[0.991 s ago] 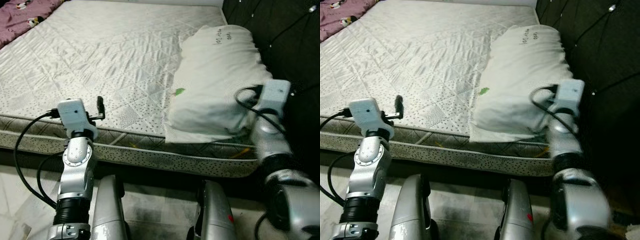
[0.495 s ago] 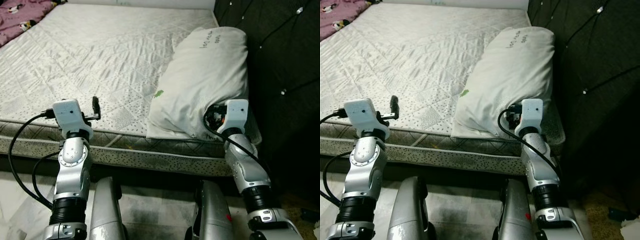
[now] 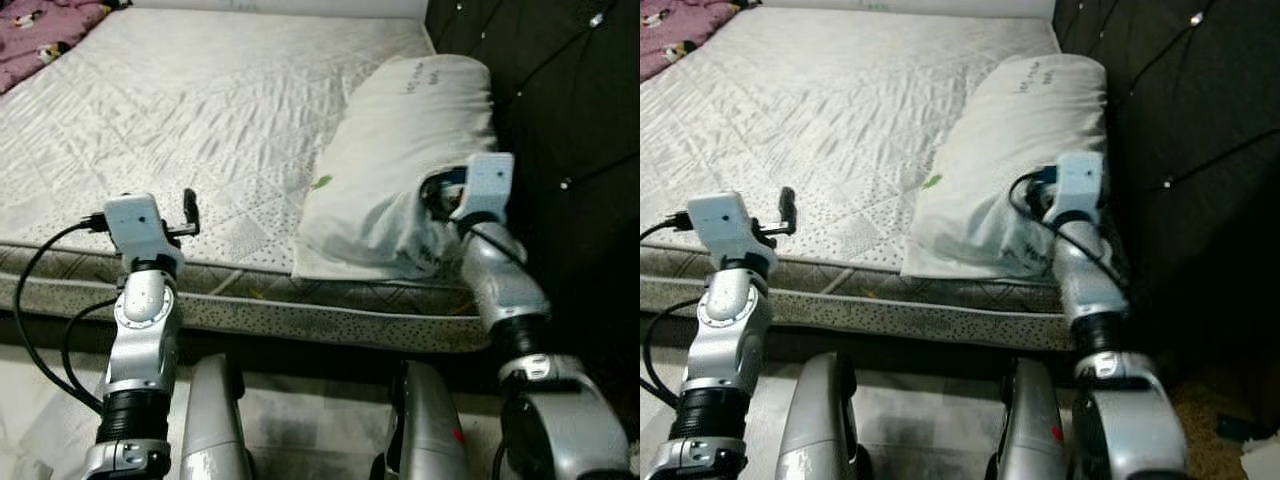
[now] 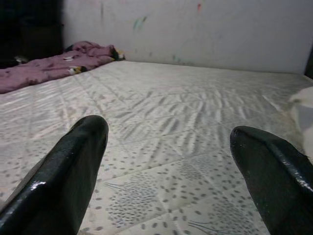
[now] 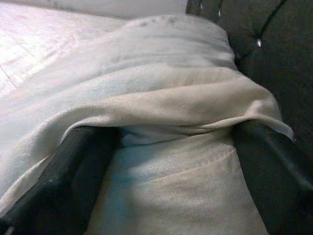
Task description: Clean up the room
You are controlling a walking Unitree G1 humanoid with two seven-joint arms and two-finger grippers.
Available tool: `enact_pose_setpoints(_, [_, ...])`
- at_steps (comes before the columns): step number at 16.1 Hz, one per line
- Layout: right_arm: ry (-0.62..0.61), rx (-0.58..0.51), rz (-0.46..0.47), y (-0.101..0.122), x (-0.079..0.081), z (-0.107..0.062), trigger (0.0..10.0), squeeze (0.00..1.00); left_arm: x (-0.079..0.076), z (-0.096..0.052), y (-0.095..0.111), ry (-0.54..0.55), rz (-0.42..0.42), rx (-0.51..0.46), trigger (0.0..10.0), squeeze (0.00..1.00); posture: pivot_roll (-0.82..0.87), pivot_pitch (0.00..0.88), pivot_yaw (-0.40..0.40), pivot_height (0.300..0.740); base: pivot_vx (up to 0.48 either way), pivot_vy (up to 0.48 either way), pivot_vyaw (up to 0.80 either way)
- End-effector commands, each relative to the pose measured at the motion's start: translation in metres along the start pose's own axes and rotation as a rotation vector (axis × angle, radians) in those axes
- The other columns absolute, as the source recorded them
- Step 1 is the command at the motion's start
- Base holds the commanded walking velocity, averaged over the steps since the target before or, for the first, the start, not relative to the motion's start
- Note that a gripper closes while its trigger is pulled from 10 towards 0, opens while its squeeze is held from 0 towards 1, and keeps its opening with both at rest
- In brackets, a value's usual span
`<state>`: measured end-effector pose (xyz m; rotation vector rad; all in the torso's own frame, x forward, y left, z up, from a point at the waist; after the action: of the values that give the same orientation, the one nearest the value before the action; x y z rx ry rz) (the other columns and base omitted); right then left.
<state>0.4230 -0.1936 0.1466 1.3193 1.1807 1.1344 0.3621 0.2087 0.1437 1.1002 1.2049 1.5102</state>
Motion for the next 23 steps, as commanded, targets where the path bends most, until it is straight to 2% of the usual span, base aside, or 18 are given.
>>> enact_pose_setpoints(1, [0.038,0.033,0.008,0.0,0.009,0.004,10.0,0.0,0.0,0.001,-0.002,-0.003,0.002,0.005,10.0,0.0,0.06,0.0,-0.006,0.512,0.0,0.0,0.0])
enact_pose_setpoints(2, [0.061,0.111,0.058,-0.018,0.015,0.004,0.0,0.0,-0.003,-0.001,-0.002,-0.007,-0.001,0.005,10.0,0.0,0.06,0.0,-0.006,0.512,0.0,0.0,0.0])
enact_pose_setpoints(6, [0.041,0.222,0.126,-0.038,0.031,0.009,0.0,0.0,-0.003,-0.004,-0.003,-0.008,-0.001,0.012,10.0,0.0,0.08,0.0,-0.015,0.512,0.0,0.0,0.0])
enact_pose_setpoints(8, [0.046,0.248,0.117,-0.038,0.035,0.013,0.0,0.0,0.0,-0.006,-0.005,-0.002,0.002,0.018,10.0,0.0,0.09,0.0,-0.022,0.512,0.0,0.0,0.0])
enact_pose_setpoints(10, [0.018,0.248,0.104,-0.029,0.029,0.018,0.0,0.0,0.0,-0.007,-0.004,0.003,0.004,0.019,10.0,0.0,0.09,0.0,-0.026,0.512,0.0,0.0,0.0])
enact_pose_setpoints(12, [-0.059,0.126,0.099,0.009,0.006,0.029,0.0,0.0,0.0,-0.008,-0.004,0.006,0.003,0.02,10.0,0.0,0.09,0.0,-0.028,0.512,0.0,0.0,0.0])
enact_pose_setpoints(15, [-0.12,0.035,0.104,0.04,-0.013,0.035,0.0,0.0,-0.002,-0.009,-0.005,0.006,0.0,0.024,10.0,0.0,0.09,0.0,-0.029,0.512,0.0,0.0,0.0])
enact_pose_setpoints(16, [-0.158,0.002,0.111,0.053,-0.027,0.035,0.0,0.0,-0.002,-0.009,-0.004,0.007,0.001,0.022,10.0,0.0,0.09,0.0,-0.029,0.512,0.0,0.0,0.0])
enact_pose_setpoints(18, [-0.192,-0.029,0.121,0.065,-0.039,0.036,0.0,0.0,0.001,-0.008,-0.004,0.012,0.003,0.023,10.0,0.0,0.09,0.0,-0.029,0.512,0.0,0.0,0.0])
enact_pose_setpoints(21, [-0.277,-0.104,0.114,0.095,-0.075,0.032,0.0,0.0,0.002,-0.007,-0.003,0.018,0.004,0.021,10.0,0.0,0.09,0.0,-0.026,0.512,0.0,0.0,0.0])
enact_pose_setpoints(23, [-0.304,-0.128,0.109,0.105,-0.087,0.03,0.0,0.0,0.001,-0.006,-0.002,0.02,0.003,0.019,10.0,0.0,0.08,0.0,-0.028,0.512,0.0,0.0,0.0])
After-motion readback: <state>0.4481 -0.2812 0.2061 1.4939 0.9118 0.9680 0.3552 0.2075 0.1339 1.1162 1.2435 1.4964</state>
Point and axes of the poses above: a point about 5 cm out from each wrist's last joint towards the gripper, its own z axis pointing out of the wrist towards the gripper, its own y axis along the axis of the wrist's last joint, x = y × z, the point moved 5 cm from there along z, pointing out of the wrist towards the gripper, and after that the axes turned 7 degrees about z, right-handed, at the moved point
